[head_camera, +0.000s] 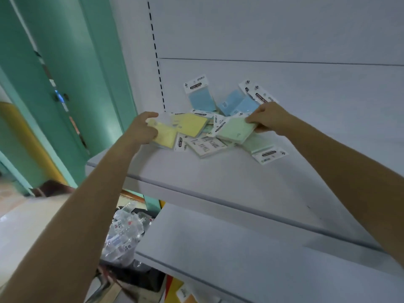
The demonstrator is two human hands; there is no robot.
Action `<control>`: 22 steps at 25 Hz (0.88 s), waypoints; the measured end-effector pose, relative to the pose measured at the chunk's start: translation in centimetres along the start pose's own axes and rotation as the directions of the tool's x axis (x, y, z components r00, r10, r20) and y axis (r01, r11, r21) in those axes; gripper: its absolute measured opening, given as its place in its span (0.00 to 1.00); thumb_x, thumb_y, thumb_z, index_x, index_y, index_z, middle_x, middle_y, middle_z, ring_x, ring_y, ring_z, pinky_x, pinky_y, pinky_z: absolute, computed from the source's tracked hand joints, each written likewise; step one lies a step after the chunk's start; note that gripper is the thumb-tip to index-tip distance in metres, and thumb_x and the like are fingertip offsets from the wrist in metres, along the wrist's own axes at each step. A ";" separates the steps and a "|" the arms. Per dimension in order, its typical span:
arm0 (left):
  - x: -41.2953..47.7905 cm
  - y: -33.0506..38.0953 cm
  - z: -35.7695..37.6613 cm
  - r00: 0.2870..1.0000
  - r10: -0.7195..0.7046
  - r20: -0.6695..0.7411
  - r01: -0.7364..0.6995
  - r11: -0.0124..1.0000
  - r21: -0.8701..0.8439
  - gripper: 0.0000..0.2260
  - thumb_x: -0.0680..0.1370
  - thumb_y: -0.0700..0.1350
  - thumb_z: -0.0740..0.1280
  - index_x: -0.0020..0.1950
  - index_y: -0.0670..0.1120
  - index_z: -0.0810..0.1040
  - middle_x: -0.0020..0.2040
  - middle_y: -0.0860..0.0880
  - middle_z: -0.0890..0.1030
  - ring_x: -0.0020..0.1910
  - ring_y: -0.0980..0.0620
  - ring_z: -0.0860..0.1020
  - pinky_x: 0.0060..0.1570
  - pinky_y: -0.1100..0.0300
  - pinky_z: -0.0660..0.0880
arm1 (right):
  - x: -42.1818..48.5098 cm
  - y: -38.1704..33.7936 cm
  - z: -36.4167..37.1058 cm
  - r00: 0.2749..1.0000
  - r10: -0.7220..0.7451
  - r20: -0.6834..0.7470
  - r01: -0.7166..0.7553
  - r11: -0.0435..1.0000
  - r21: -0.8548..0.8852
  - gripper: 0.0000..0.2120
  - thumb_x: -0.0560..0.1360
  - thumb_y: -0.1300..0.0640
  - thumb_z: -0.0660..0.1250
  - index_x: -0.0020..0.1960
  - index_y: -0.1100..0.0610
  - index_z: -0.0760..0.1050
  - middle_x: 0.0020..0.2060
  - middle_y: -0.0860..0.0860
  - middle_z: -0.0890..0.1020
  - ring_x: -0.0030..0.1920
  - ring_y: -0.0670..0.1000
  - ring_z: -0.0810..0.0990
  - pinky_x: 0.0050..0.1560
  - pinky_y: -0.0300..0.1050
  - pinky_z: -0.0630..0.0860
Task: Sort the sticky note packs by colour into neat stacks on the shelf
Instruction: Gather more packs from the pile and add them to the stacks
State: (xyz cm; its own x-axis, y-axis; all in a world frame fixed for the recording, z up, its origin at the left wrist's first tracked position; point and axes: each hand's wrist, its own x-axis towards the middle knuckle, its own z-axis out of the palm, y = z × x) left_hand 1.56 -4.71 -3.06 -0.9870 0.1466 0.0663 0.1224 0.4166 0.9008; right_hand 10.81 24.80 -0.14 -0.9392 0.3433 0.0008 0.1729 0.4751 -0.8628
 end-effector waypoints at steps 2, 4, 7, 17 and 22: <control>-0.1 0.0 0.1 0.999 -0.005 -0.044 0.002 0.998 -0.059 0.23 0.73 0.30 0.55 0.65 0.47 0.71 0.51 0.45 0.72 0.43 0.50 0.72 0.34 0.63 0.68 | -0.8 0.8 1.0 0.999 0.042 0.034 -0.044 0.998 0.042 0.05 0.71 0.64 0.68 0.41 0.59 0.72 0.47 0.57 0.77 0.42 0.52 0.79 0.34 0.37 0.80; -0.4 0.0 0.2 0.994 0.028 -0.108 -0.040 0.994 -0.106 0.22 0.73 0.31 0.55 0.63 0.46 0.73 0.47 0.47 0.72 0.36 0.56 0.70 0.33 0.65 0.67 | -1.7 0.8 1.7 0.995 0.035 0.098 -0.047 0.991 0.124 0.07 0.72 0.66 0.66 0.48 0.57 0.73 0.52 0.57 0.74 0.46 0.53 0.78 0.34 0.37 0.81; -1.0 0.1 -0.3 0.974 0.102 -0.200 -0.140 0.973 -0.183 0.18 0.72 0.31 0.57 0.57 0.47 0.74 0.44 0.47 0.72 0.34 0.57 0.70 0.32 0.65 0.67 | -3.4 0.3 2.5 0.978 0.057 0.199 -0.088 0.985 0.152 0.13 0.73 0.69 0.62 0.54 0.56 0.75 0.51 0.54 0.72 0.44 0.51 0.77 0.32 0.37 0.82; -4.4 3.4 5.0 0.998 0.040 0.054 -0.010 0.885 -0.465 0.10 0.74 0.34 0.62 0.38 0.48 0.68 0.41 0.48 0.73 0.37 0.53 0.74 0.36 0.58 0.76 | -9.7 3.3 0.6 0.975 -0.065 -0.214 0.094 0.987 0.131 0.23 0.72 0.72 0.59 0.65 0.56 0.70 0.51 0.53 0.71 0.45 0.51 0.74 0.44 0.38 0.79; -7.4 7.9 12.5 0.978 0.085 0.191 0.025 0.860 -0.509 0.11 0.75 0.34 0.59 0.53 0.46 0.70 0.40 0.51 0.70 0.36 0.54 0.72 0.27 0.63 0.76 | -13.5 7.5 -4.8 0.941 0.024 -0.337 0.055 0.973 0.224 0.25 0.73 0.72 0.55 0.67 0.57 0.67 0.65 0.59 0.69 0.54 0.54 0.73 0.57 0.51 0.77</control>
State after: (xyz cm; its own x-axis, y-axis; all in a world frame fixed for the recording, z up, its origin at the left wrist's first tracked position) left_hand 11.16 8.73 -1.84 -0.9349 0.3499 0.0595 0.0279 -0.0947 0.9951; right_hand 26.20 27.59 -4.24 -0.7802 0.6073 0.1499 0.0501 0.2996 -0.9528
